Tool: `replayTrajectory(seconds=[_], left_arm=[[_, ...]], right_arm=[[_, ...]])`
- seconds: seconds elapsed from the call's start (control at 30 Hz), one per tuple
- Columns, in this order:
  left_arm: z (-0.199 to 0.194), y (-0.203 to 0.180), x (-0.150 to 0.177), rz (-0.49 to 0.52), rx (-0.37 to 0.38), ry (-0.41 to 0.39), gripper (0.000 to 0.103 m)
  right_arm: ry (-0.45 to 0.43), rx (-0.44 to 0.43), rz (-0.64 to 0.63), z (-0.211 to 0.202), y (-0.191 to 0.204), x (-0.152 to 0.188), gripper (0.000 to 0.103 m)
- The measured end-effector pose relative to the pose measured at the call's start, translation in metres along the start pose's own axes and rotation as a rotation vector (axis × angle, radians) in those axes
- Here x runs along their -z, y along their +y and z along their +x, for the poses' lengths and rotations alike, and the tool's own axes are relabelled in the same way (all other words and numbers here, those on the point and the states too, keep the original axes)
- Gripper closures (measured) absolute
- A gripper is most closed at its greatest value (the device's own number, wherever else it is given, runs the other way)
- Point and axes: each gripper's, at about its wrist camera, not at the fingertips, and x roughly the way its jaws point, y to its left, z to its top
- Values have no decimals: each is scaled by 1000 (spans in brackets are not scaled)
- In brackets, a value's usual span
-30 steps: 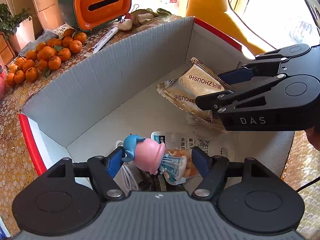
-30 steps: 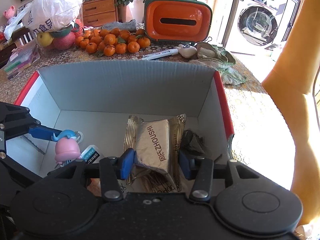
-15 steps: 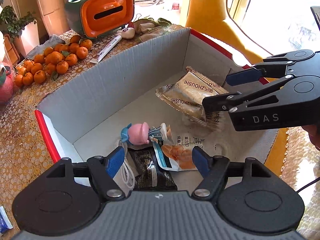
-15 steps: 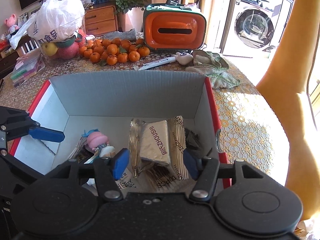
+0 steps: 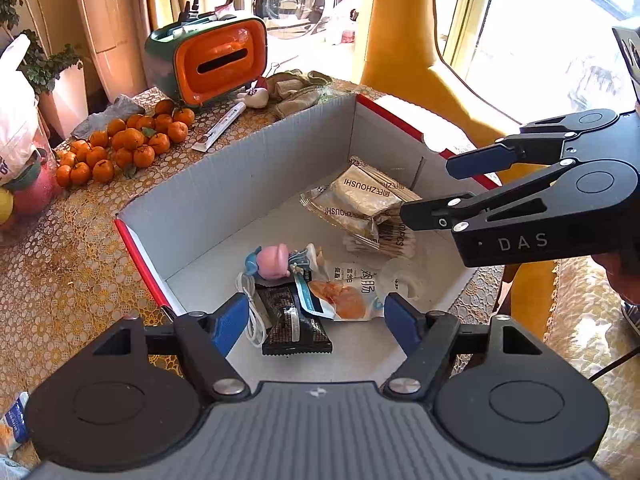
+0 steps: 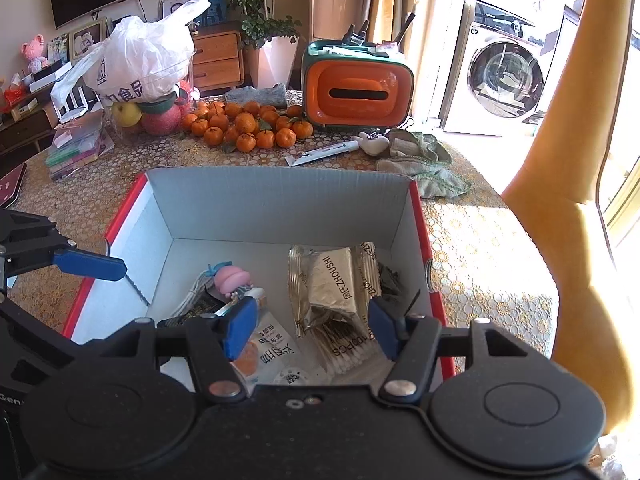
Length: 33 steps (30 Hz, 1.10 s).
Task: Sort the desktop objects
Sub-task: 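Open the left tool to drop the figurine while the right tool releases the silver bag, then withdraw both tools from the box toward the blue snack packet and carton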
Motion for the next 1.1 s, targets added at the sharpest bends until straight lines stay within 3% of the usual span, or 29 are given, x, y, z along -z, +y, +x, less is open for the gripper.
replayTrajectory(seconds=[0.7, 1.1], left_arm=[[-73, -8, 32, -9, 24, -90, 29], [-121, 0, 64, -35, 42, -154, 29]], right_arm=[[-57, -24, -20, -52, 37, 10, 41], [-107, -86, -3, -80, 64, 23, 39]])
